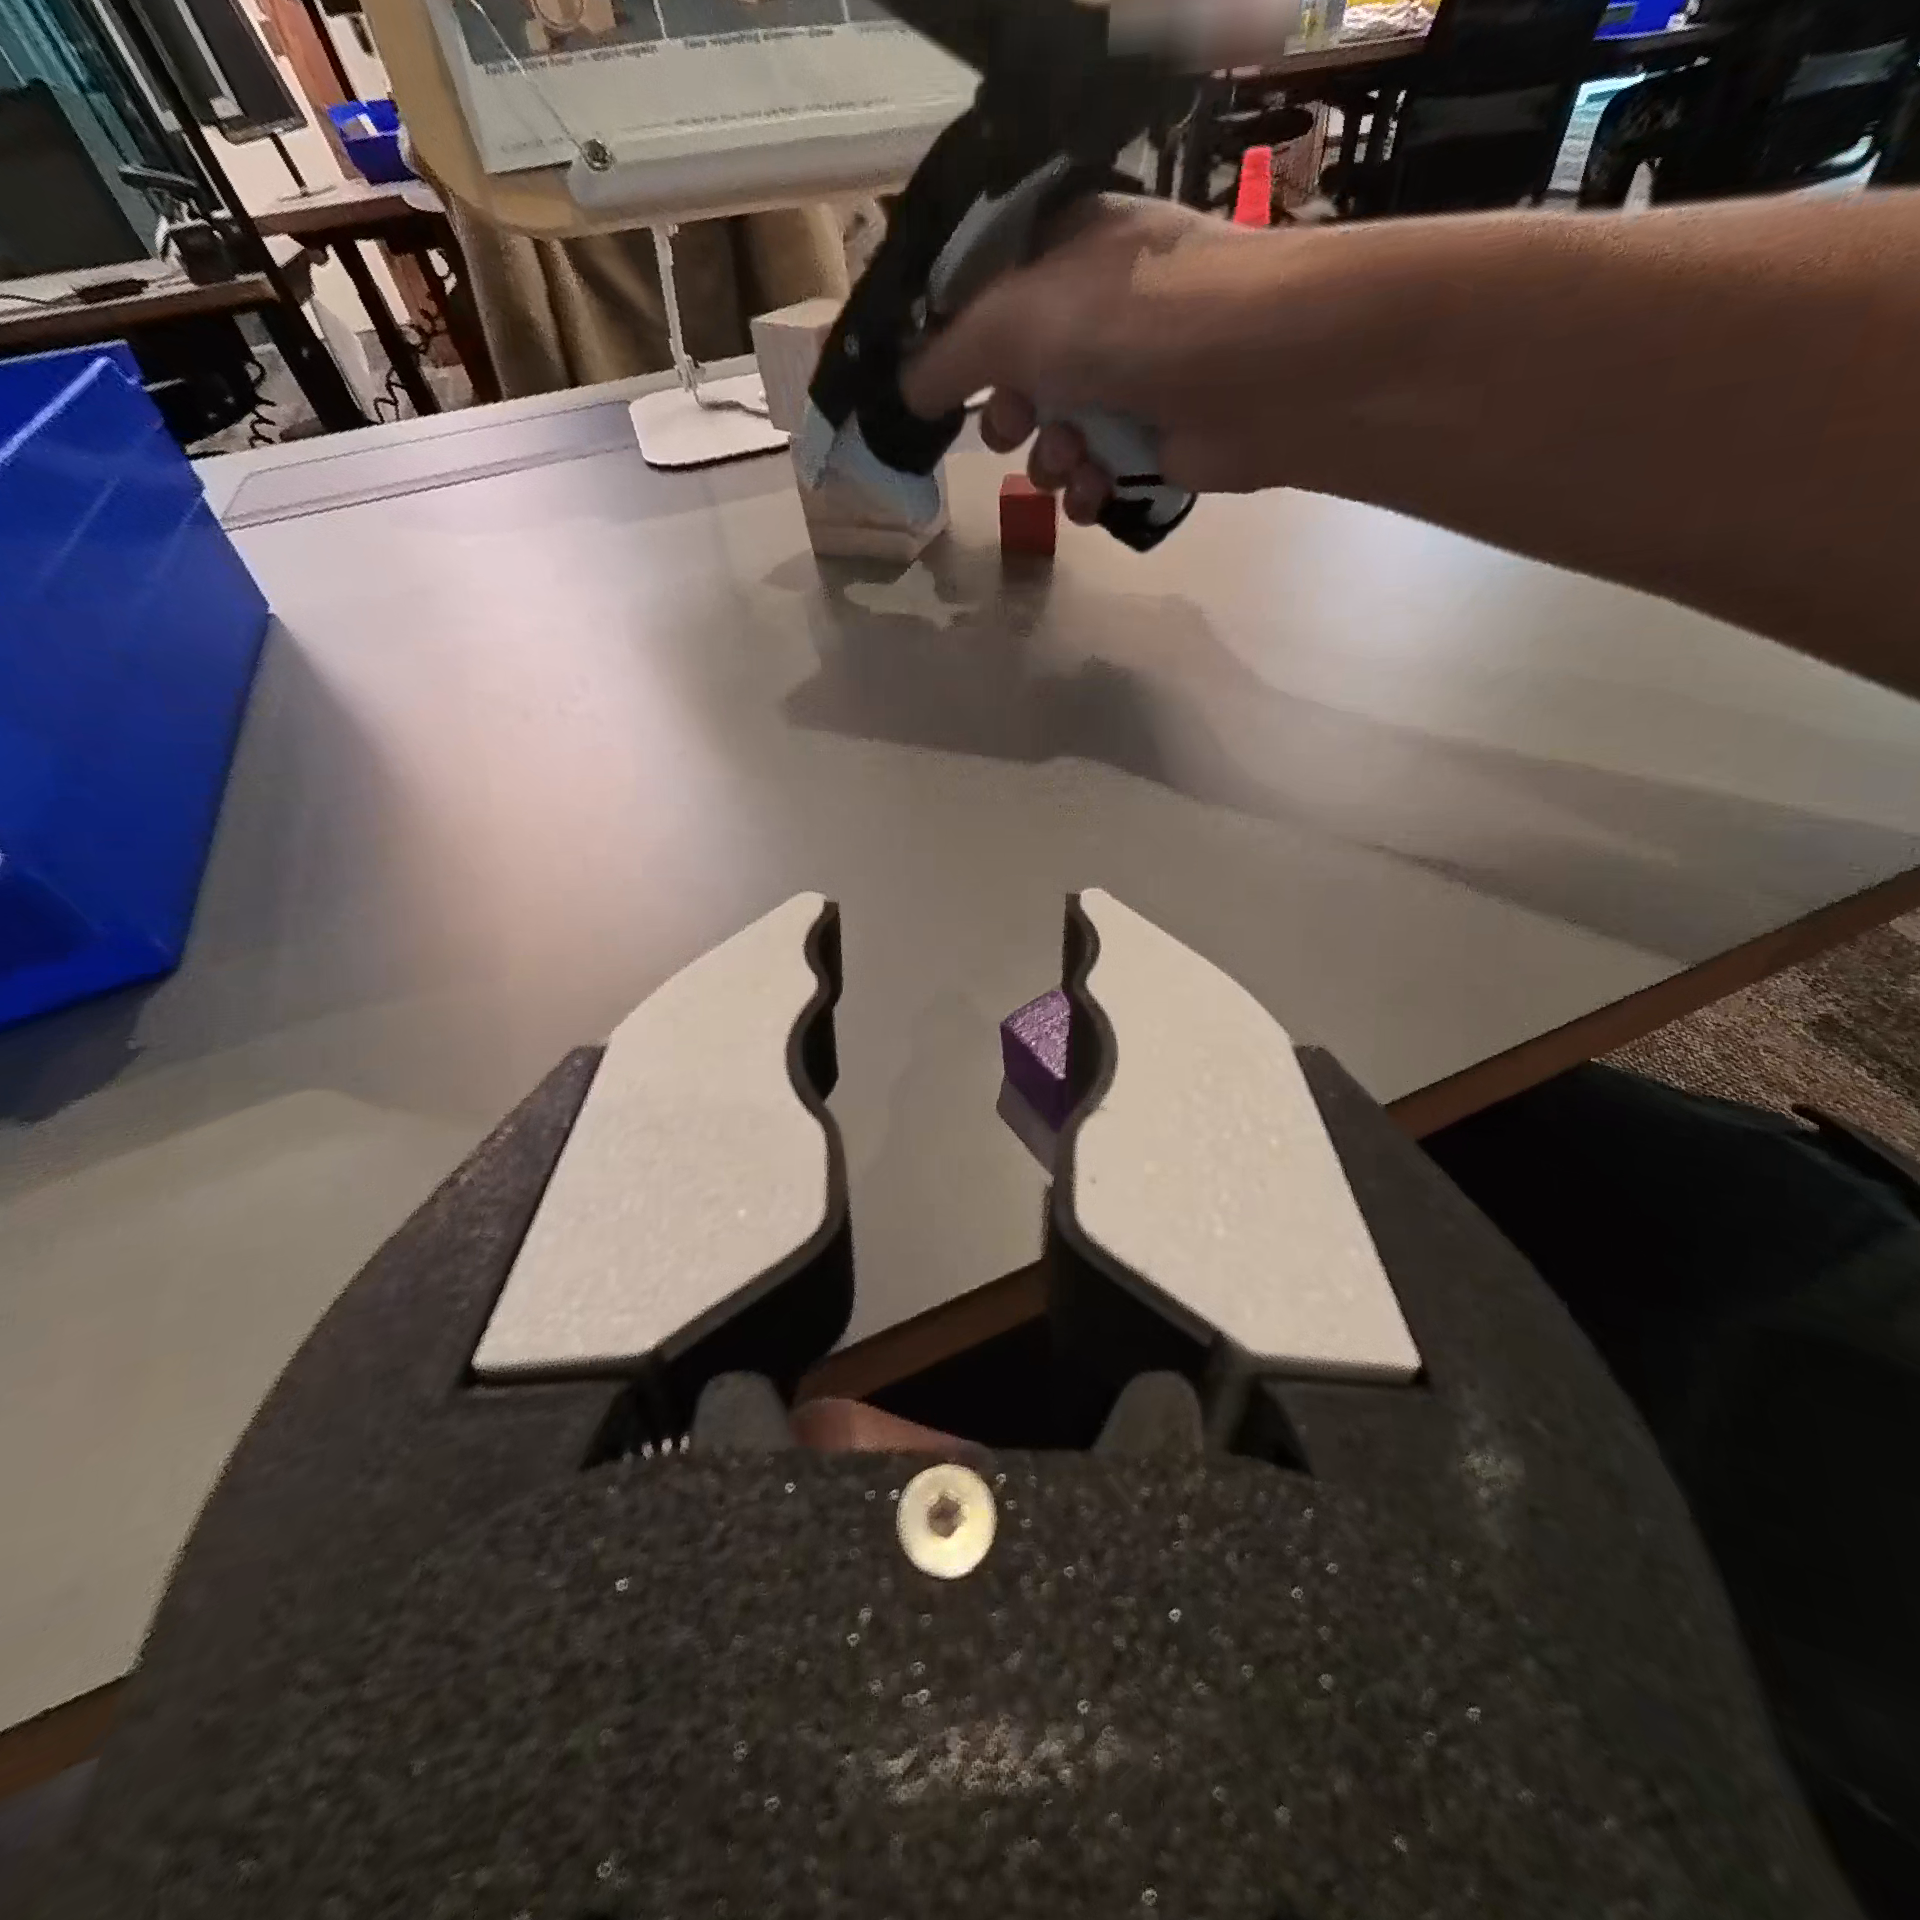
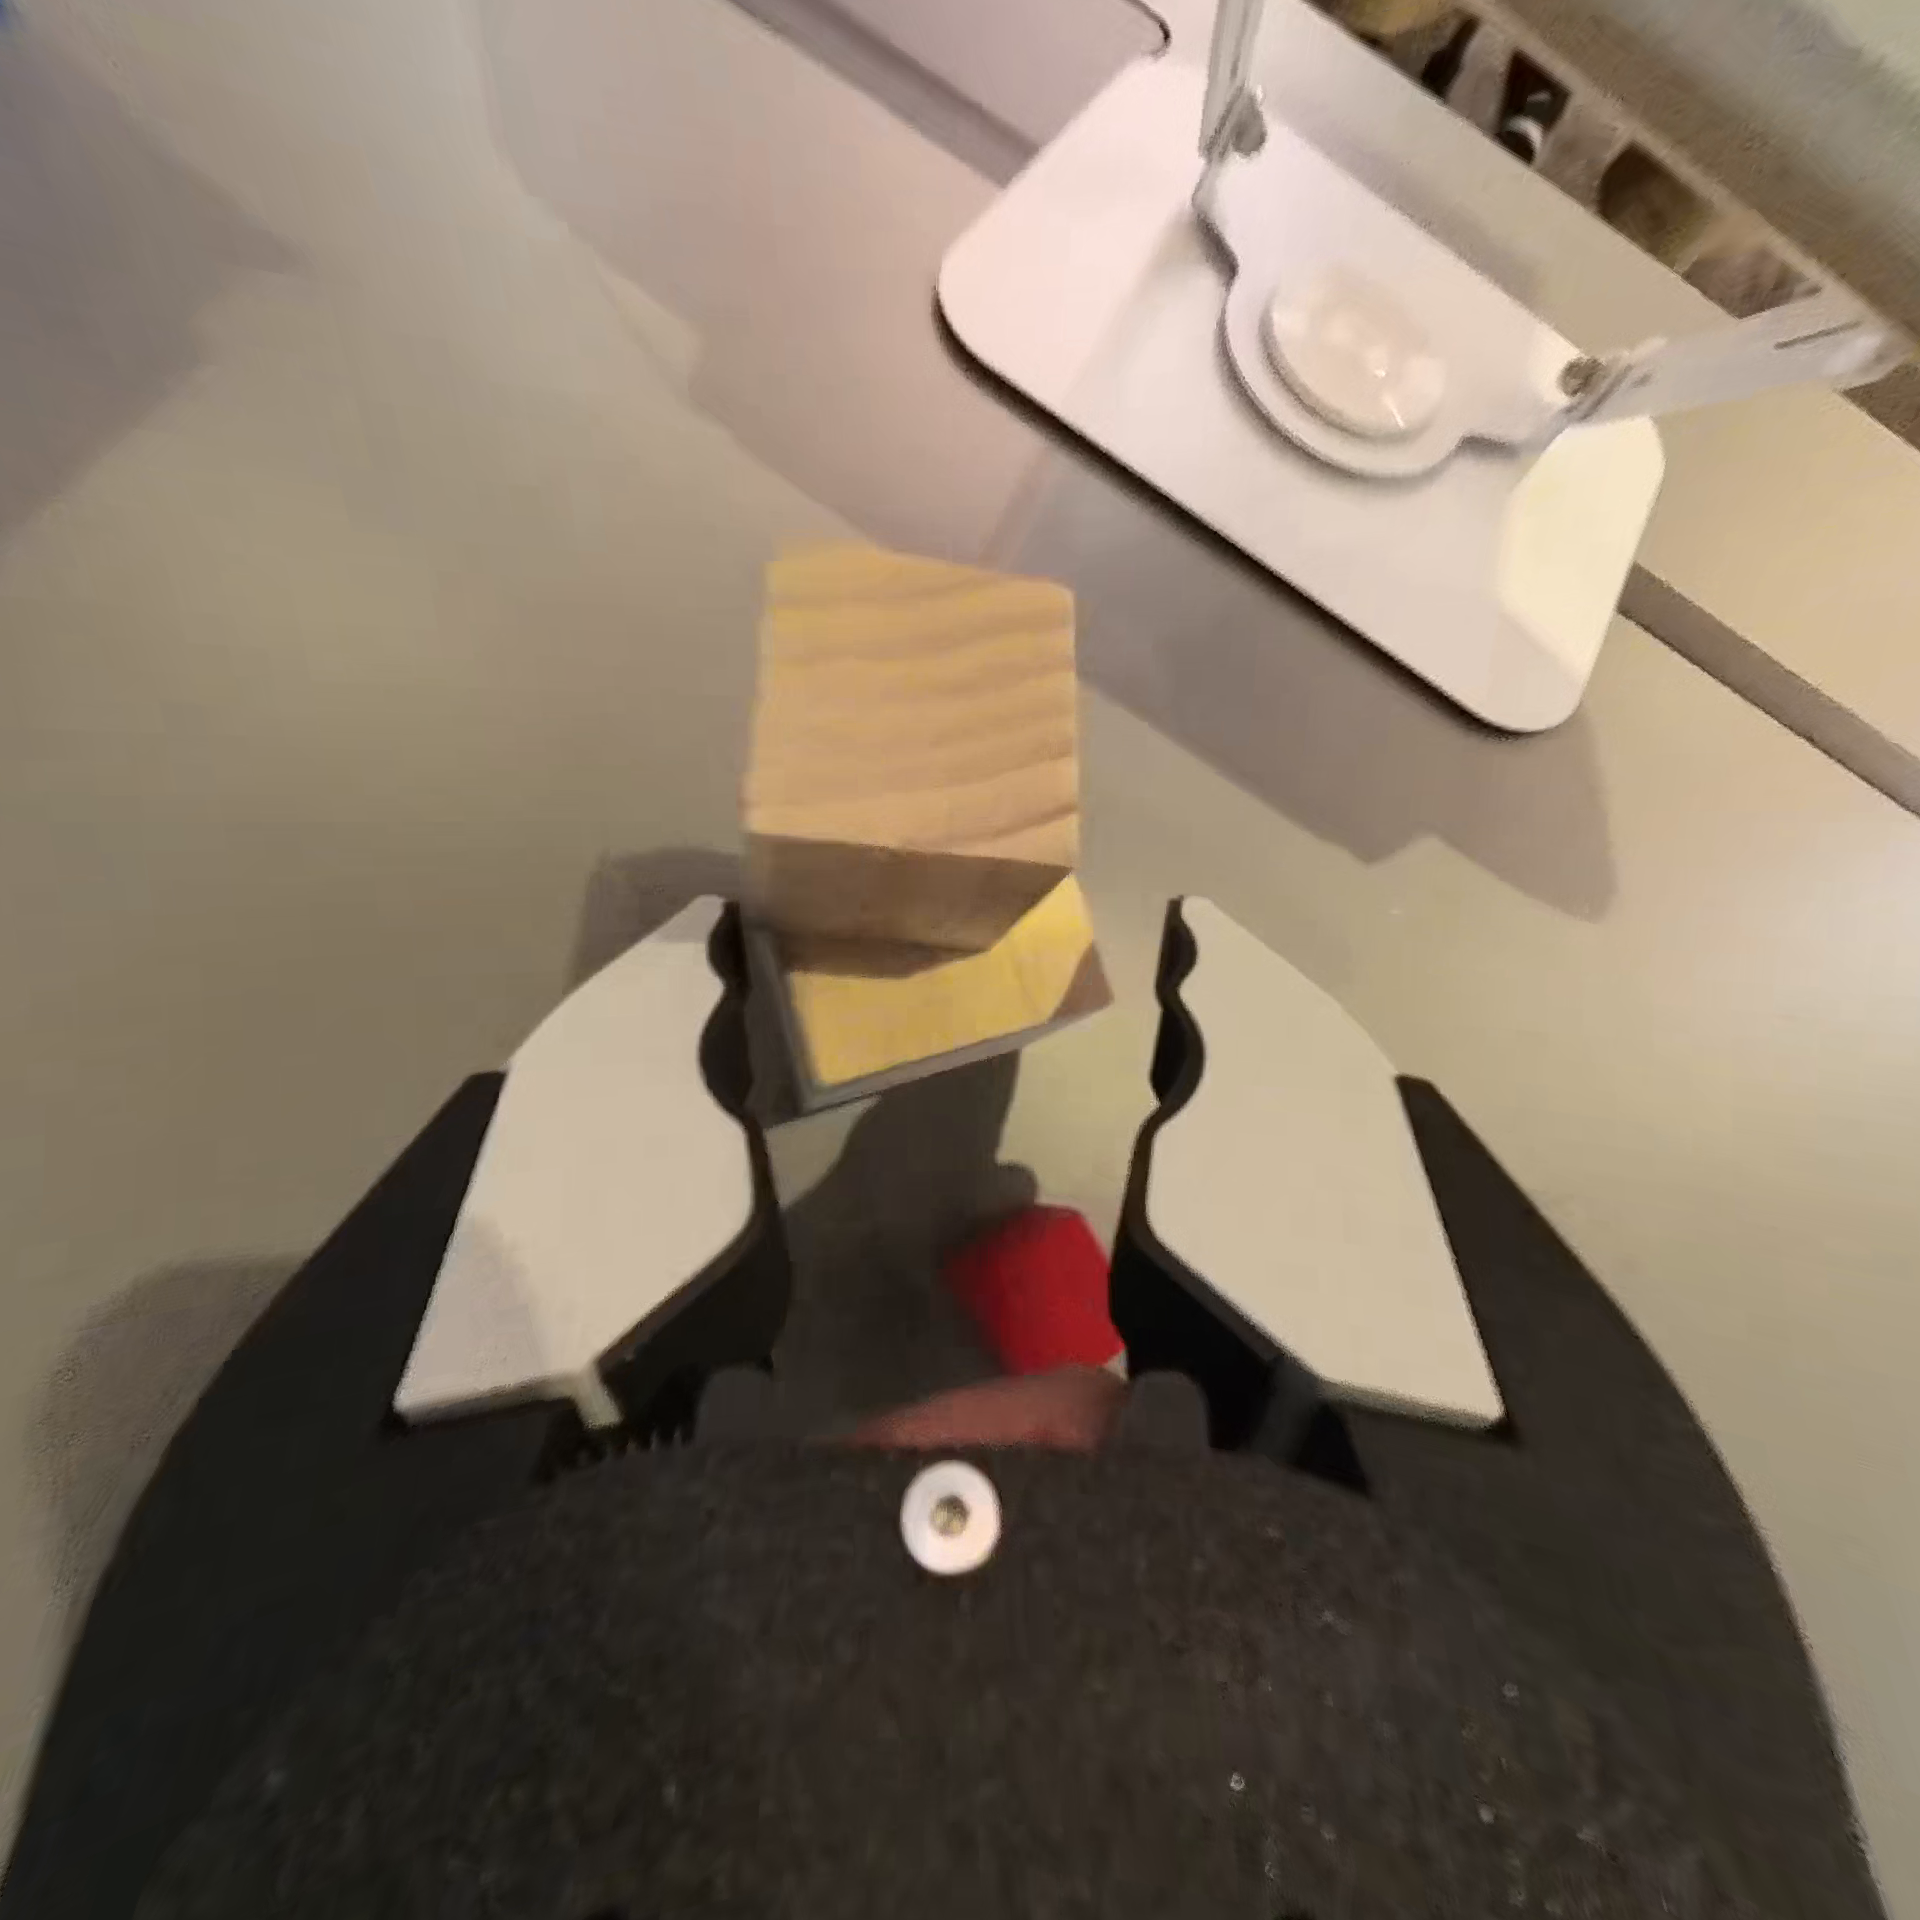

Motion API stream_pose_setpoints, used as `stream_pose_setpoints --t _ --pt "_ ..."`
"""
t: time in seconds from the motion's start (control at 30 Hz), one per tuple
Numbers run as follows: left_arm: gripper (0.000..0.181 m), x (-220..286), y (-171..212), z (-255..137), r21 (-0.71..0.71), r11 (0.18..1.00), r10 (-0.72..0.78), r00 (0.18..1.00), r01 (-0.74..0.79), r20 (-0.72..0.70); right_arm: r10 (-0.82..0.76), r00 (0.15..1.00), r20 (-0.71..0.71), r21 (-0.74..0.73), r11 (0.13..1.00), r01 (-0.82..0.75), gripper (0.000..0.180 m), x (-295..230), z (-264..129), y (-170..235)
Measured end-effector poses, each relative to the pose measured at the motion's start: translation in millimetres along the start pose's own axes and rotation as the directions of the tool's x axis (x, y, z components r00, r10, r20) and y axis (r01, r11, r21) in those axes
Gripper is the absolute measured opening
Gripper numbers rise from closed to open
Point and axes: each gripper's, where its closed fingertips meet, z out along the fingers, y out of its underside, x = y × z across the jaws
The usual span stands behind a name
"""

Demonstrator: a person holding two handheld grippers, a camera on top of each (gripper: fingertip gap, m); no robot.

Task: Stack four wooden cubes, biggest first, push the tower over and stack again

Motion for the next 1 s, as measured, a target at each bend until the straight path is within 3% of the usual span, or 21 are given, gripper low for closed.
stream_pose_setpoints --t 0.03,0.1,0.17,0.4,0.67,0.8,0.93,1.0 --pt "0.040 -0.4 0.1 -0.4 -0.003 1.000 -0.001 1.000 0.001 -0.004 -0.015 1.000 -0.012 -0.018 1.000 0.015 0.080 4.5 5.3 2.8" --pt "0.040 -2.2 -0.2 -0.9 -0.005 1.000 -0.006 1.000 0.006 -0.009 0.003 0.998 0.057 -0.054 0.999 0.000 0.064 1.2 11.4 6.4" --pt "0.039 -3.5 -0.8 -0.3 -0.005 1.000 -0.015 1.000 0.015 -0.016 -0.013 0.995 0.094 -0.062 0.998 0.019 0.063 -0.1 10.9 6.2" --pt "0.038 -6.1 -2.0 4.6 -0.011 0.999 -0.033 0.999 0.033 -0.026 -0.143 0.967 0.210 0.072 0.989 0.131 0.062 -26.1 -22.4 8.6" --pt "0.038 1.8 -3.2 5.0 -0.013 0.999 -0.034 0.998 0.034 -0.046 -0.499 0.775 0.388 0.233 0.867 0.441 0.062 -58.6 -92.5 54.7" --pt "0.038 9.8 -3.2 4.7 -0.015 1.000 -0.011 0.999 0.010 -0.052 -0.504 0.705 0.499 0.226 0.861 0.455 0.062 -54.5 -99.3 83.2" --pt "0.038 16.5 -1.0 5.8 -0.022 1.000 0.010 0.998 -0.012 -0.060 -0.458 0.723 0.518 0.250 0.889 0.384 0.062 -52.7 -99.3 86.3" --pt "0.038 18.6 1.8 6.6 -0.032 0.999 0.015 0.998 -0.017 -0.064 -0.456 0.728 0.512 0.297 0.889 0.348 0.080 -54.5 -107.4 83.2"
